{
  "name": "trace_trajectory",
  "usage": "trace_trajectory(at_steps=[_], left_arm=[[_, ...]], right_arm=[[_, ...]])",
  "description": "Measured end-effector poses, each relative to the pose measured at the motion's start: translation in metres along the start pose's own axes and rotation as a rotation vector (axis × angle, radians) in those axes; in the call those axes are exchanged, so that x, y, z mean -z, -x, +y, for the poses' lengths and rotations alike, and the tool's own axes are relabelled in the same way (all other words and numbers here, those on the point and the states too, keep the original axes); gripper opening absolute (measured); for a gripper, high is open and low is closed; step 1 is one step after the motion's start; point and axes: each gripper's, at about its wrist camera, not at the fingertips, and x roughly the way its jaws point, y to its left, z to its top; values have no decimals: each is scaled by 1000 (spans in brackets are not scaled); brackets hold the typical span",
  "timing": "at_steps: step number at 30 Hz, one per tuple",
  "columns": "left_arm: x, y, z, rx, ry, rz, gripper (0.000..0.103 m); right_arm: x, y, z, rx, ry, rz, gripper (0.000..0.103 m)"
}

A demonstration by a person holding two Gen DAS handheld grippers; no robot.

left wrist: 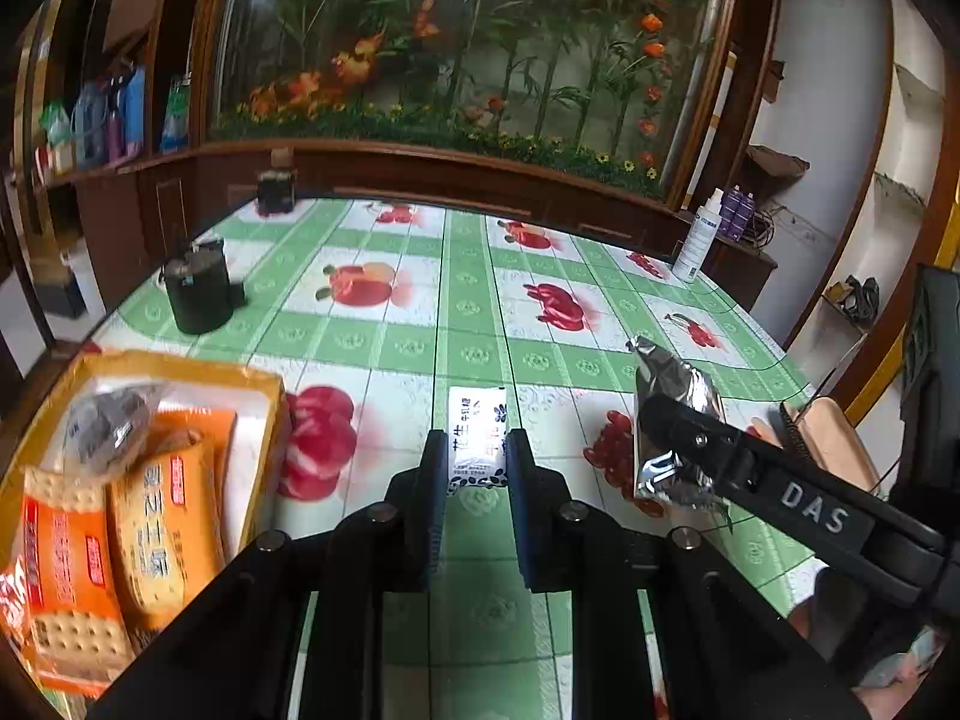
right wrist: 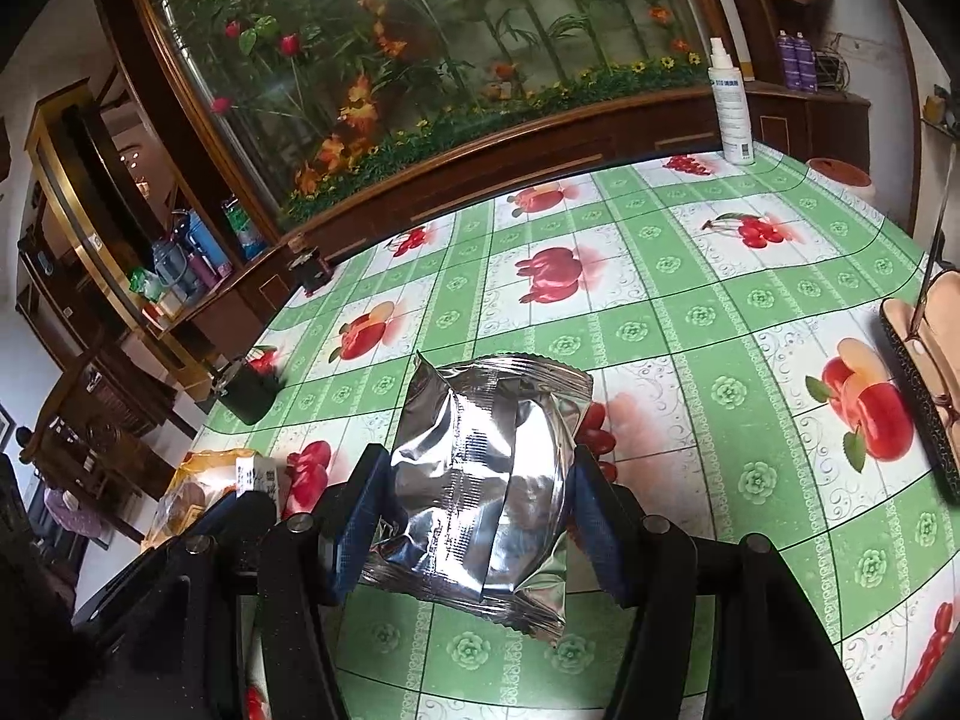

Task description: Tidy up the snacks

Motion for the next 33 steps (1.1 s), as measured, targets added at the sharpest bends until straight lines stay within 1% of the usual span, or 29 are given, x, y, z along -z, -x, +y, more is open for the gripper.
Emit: trace_trajectory(at_steps=[4, 8, 10, 12, 14, 17, 23, 26, 30, 33], left_arm=[[9, 27, 5, 10, 18, -19, 18], [19, 62, 21, 19, 37, -13, 18], [21, 84, 35, 19, 60, -29, 18], [23, 106, 48, 0, 67, -55, 18], [29, 127, 64, -20, 76, -77, 18], [41, 149, 86, -35, 109, -91, 19], [64, 163, 120, -72, 146, -96, 19], [75, 163, 135, -76, 171, -82, 19], [89, 160, 154, -80, 205, -63, 19], [95, 155, 161, -87, 216, -54, 19]], right_arm=[[0, 0, 1, 20, 14, -16, 64], [3, -1, 6, 1, 26, -10, 64], [6, 4, 14, -14, 48, -26, 64], [10, 8, 24, -31, 70, -43, 65], [19, 14, 38, -64, 66, -36, 65], [37, 24, 61, -111, 84, -33, 65], [80, 39, 123, -189, 201, 0, 65], [88, 44, 145, -206, 243, 5, 65], [91, 44, 161, -226, 261, 28, 65], [97, 40, 173, -221, 286, 46, 65]])
